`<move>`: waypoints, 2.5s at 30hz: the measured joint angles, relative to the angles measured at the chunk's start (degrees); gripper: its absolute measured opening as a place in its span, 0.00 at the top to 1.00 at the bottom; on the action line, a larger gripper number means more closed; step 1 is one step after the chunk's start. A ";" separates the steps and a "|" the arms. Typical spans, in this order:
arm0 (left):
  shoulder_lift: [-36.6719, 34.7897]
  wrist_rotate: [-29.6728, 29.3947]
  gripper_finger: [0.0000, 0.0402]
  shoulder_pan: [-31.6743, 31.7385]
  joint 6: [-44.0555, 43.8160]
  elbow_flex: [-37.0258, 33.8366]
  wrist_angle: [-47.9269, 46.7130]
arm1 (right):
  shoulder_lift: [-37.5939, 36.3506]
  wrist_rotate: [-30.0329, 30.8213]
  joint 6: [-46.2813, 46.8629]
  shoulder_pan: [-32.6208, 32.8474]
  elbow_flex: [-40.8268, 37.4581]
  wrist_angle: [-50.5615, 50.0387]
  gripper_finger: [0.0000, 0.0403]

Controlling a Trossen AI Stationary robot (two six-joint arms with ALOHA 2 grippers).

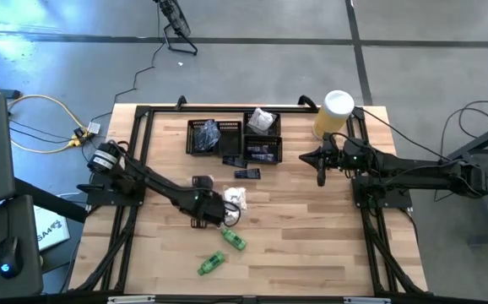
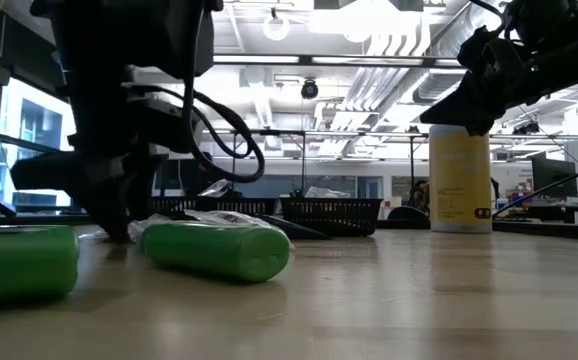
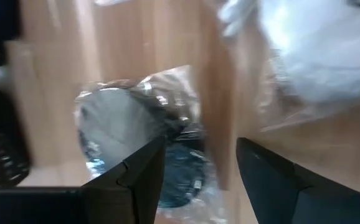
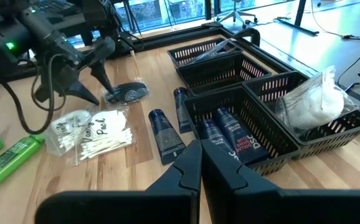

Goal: Pick & Place Travel size toiletries
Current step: Put the black hairbrush into the left black bin

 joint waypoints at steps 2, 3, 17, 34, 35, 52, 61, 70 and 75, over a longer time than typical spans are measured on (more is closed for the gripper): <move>0.02 -1.99 0.52 0.02 -0.12 0.00 -0.58 | -0.01 0.01 -0.02 0.00 0.01 0.02 0.99; 0.02 -3.29 0.52 0.02 -0.31 0.00 -0.99 | 0.01 0.00 -0.02 0.00 0.00 -0.01 0.99; -0.25 -5.68 0.52 -0.04 -1.66 -3.94 6.00 | -0.01 0.00 -0.02 0.00 0.00 -0.01 0.99; 2.11 -13.26 0.55 -0.56 -2.57 -4.39 9.96 | -0.01 0.00 -0.02 0.00 0.00 -0.24 0.99; 2.14 -13.45 0.57 -0.82 -2.57 -4.39 9.99 | -0.01 0.00 -0.02 0.00 0.00 -0.25 0.99; 3.19 -12.34 0.99 -1.57 -4.62 -4.52 11.80 | -0.01 0.02 -0.02 0.00 0.00 -0.28 0.99; 3.36 -12.04 1.00 -1.42 -5.98 -2.56 9.42 | -0.01 0.00 -0.02 0.00 0.00 -0.25 0.99; 3.34 -12.87 1.00 -1.42 -6.05 4.59 -2.44 | -0.01 0.00 -0.02 0.00 0.00 -0.23 0.99; 3.29 -13.97 1.00 -1.40 -6.10 8.09 -6.98 | -0.01 0.00 -0.02 0.00 0.00 -0.32 0.99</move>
